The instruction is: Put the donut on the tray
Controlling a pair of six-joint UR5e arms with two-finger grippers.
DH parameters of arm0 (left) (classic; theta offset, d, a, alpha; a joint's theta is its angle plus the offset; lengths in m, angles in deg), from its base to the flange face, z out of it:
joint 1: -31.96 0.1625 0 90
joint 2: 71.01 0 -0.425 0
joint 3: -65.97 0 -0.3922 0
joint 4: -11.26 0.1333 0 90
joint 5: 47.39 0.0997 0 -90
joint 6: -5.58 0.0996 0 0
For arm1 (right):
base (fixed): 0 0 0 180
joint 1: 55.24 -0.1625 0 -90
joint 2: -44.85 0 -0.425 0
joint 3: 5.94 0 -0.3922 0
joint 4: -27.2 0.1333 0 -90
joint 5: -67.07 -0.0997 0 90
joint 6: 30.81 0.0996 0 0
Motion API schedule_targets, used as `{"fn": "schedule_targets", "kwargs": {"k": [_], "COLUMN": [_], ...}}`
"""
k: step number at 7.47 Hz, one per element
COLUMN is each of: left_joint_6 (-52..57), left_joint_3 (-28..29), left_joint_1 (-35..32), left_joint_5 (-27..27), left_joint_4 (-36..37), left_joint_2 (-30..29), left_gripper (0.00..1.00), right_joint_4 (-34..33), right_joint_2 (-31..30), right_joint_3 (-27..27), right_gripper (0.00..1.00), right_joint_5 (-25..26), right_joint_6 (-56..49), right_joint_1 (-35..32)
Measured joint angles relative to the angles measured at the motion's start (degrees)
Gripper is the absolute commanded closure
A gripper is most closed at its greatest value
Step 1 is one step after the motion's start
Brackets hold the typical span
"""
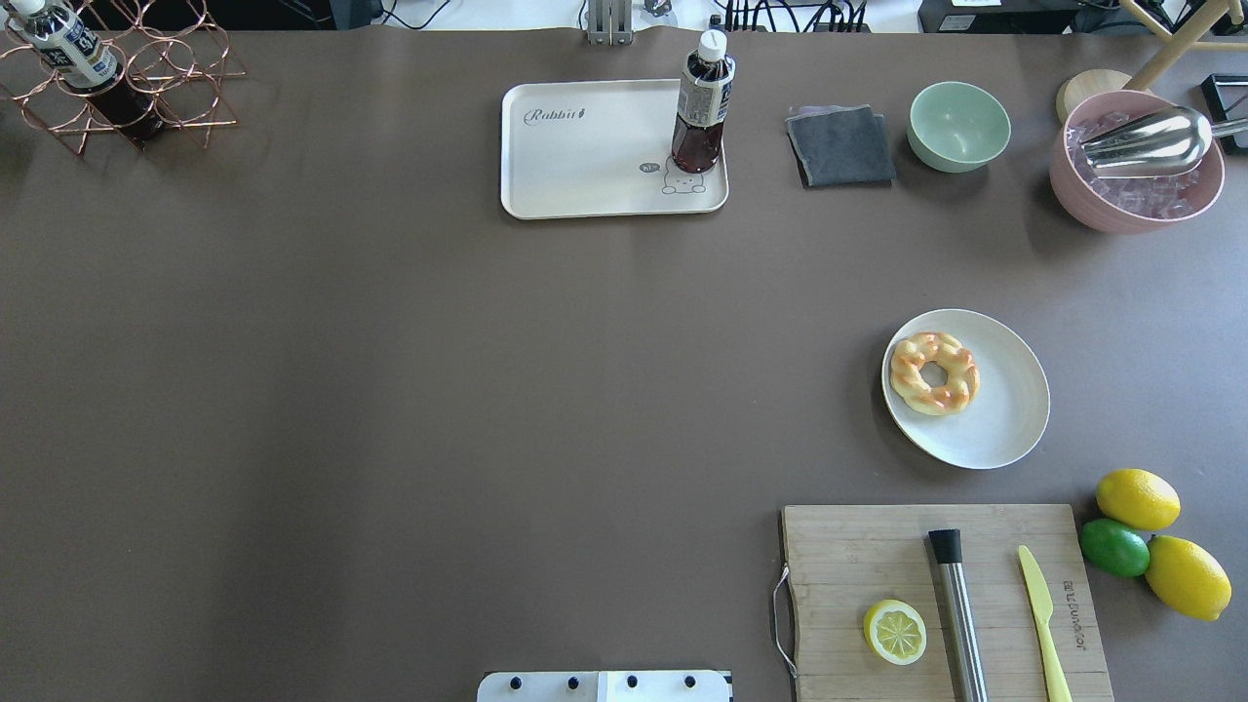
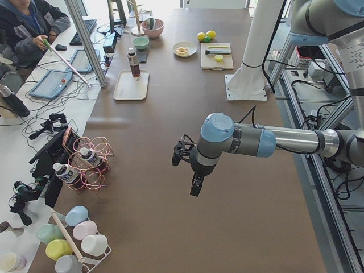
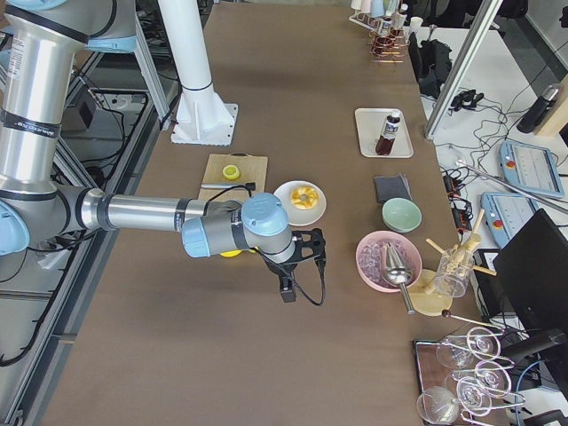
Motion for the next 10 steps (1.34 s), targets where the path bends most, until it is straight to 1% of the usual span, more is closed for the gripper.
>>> {"fn": "schedule_targets", "kwargs": {"k": [4,7,8,10], "left_joint_6": [0.3,0.5,0.7,0.7], "left_joint_3": [0.3,2.1,3.2,3.3], "left_joint_1": [-0.9,-0.1,0.9,1.7], "left_joint_5": [-0.3,-0.4,-0.2,-0.3], "left_joint_4": [-0.1,0.2,0.1,0.0], "left_joint_2": [1.2,-2.1,-2.5,-2.5], "left_gripper": [0.03,0.03,0.03,0.03], "right_joint_4": [0.5,0.2,0.2,0.6], "right_joint_2": [0.0,0.6,0.4,0.0], "right_joint_3": [-0.6,-0.9,-1.1,-1.4], "right_gripper": [0.00,0.00,0.00,0.00], "right_joint_5": [-1.2,-1.0,-1.0,-0.8], "right_joint_6": [-0.4,-0.1,0.0,0.0], "right_joint_1": [1.4,1.7,1.6,1.6]}}
